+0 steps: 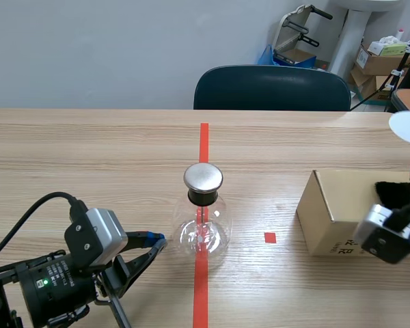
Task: Do the electroscope experiment
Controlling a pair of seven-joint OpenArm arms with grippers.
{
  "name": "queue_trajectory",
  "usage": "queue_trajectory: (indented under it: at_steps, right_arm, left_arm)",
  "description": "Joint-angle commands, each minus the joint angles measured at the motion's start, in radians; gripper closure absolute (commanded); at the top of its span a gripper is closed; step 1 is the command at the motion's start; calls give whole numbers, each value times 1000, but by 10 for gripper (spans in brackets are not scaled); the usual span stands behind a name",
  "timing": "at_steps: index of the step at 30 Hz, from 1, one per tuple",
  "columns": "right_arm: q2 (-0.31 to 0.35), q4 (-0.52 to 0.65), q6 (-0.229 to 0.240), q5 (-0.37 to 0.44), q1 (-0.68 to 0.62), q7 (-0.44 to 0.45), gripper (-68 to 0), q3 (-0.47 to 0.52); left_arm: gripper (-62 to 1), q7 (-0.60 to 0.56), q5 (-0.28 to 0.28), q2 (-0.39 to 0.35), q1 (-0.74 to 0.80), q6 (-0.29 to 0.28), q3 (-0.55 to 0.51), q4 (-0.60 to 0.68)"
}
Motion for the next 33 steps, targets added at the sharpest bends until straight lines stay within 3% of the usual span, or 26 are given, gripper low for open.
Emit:
queue_trajectory:
  at_steps: [1,8,14,23,33]
  right_arm:
    - [18,24,-7,4,6,-34,-17,-33]
    - [71,105,-8,-48,6,-231,-18,-246]
    - [95,107,-16,-113,6,-343,-18,-378]
    - [100,107,-27,-189,5,-467,-18,-506]
    - [100,89,-27,-189,-32,-543,-18,-592]
  left_arm:
    - [-29,-18,-5,16,-16,2,8,3]
    - [-29,-26,9,55,-70,-2,27,-72]
    - [-29,-44,39,71,-94,-2,50,-100]
    - [-29,-38,39,80,-98,-2,51,-100]
    - [-29,-37,39,80,-98,-2,51,-100]
